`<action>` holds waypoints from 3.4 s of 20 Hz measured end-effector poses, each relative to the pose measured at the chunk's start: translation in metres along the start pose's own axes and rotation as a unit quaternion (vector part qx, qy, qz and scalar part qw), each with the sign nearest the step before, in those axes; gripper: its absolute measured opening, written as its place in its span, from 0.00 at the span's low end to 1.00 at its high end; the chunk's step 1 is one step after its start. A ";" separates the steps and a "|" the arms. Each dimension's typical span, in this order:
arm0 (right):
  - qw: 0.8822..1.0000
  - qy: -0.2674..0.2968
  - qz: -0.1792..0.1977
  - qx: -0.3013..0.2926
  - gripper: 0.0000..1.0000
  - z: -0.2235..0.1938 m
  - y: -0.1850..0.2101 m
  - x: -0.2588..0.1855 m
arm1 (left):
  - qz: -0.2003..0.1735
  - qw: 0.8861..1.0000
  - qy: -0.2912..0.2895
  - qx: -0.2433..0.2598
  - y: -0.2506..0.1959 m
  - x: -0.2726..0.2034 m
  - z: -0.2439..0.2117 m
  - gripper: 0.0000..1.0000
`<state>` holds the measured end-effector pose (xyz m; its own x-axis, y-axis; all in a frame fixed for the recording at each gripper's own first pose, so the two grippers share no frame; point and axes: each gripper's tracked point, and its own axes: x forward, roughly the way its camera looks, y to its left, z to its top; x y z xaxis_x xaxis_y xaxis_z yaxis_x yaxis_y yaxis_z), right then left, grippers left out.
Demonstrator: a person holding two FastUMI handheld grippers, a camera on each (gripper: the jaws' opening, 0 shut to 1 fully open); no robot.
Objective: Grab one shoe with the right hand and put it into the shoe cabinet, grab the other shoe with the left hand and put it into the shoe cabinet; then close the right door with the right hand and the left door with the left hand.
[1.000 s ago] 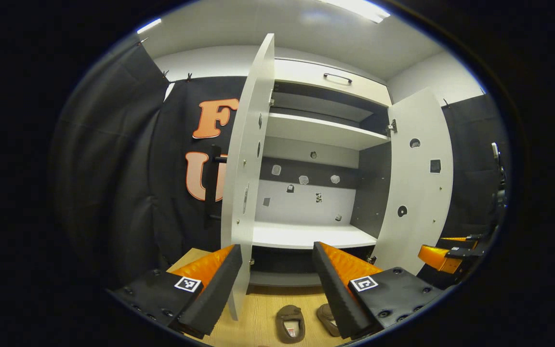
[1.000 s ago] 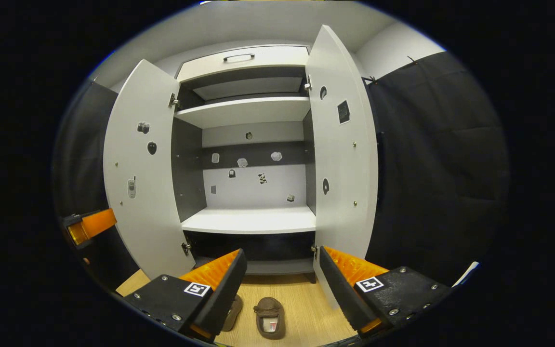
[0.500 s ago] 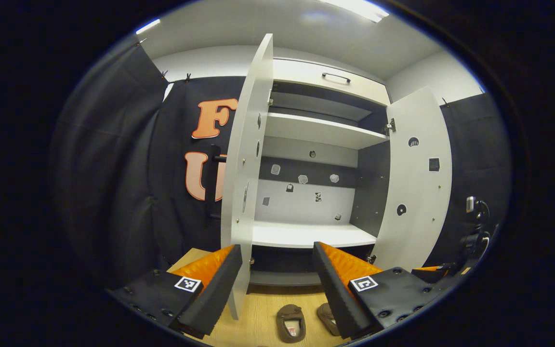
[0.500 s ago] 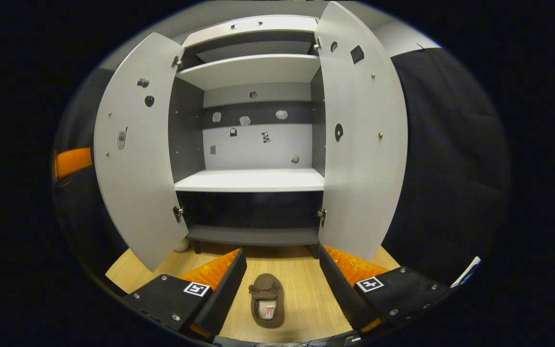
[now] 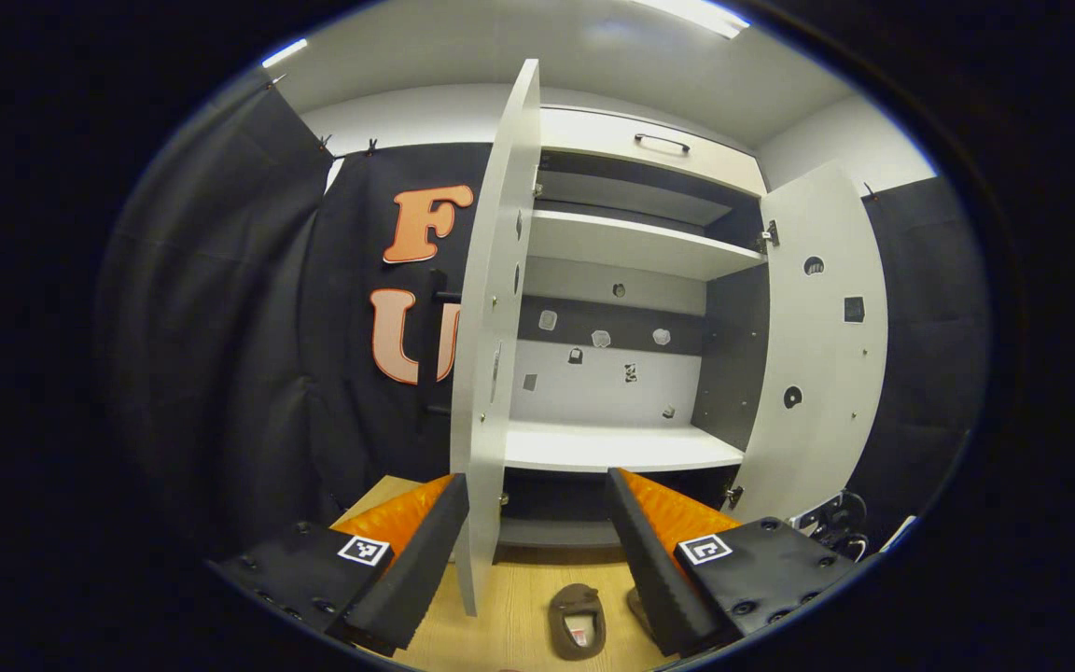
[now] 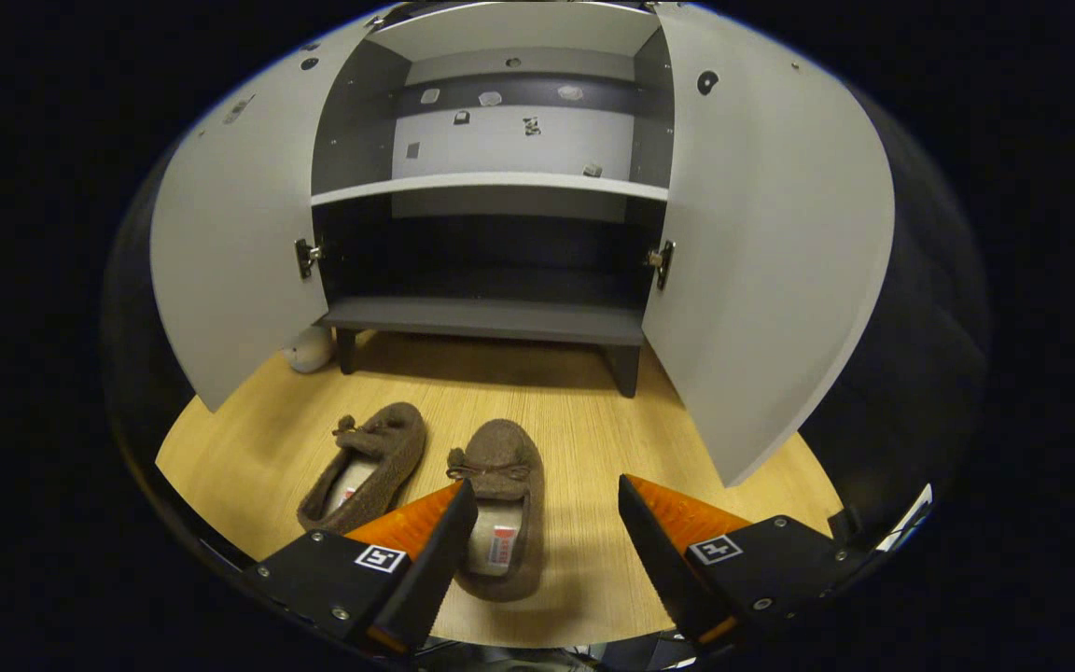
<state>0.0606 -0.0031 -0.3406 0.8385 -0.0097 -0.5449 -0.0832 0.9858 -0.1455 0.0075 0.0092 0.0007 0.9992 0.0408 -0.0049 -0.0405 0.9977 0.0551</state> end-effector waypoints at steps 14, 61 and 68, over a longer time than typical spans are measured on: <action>0.988 0.129 0.018 0.079 0.42 -0.073 0.007 0.074 | 0.027 0.999 0.029 0.018 0.014 -0.001 -0.021 0.97; 0.982 -0.097 0.008 0.161 0.04 0.428 0.001 0.064 | 0.033 0.998 0.047 0.020 0.023 -0.019 -0.052 0.99; 0.980 -0.041 -0.007 0.194 0.04 0.417 -0.007 0.129 | 0.047 0.997 0.060 0.020 0.032 -0.013 -0.058 0.97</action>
<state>0.3939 0.0581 -0.0648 0.8802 -0.0256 -0.4740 0.1257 0.9755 0.1808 -0.0069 0.0435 -0.0555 0.9829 0.1425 -0.1165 -0.1310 0.9862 0.1011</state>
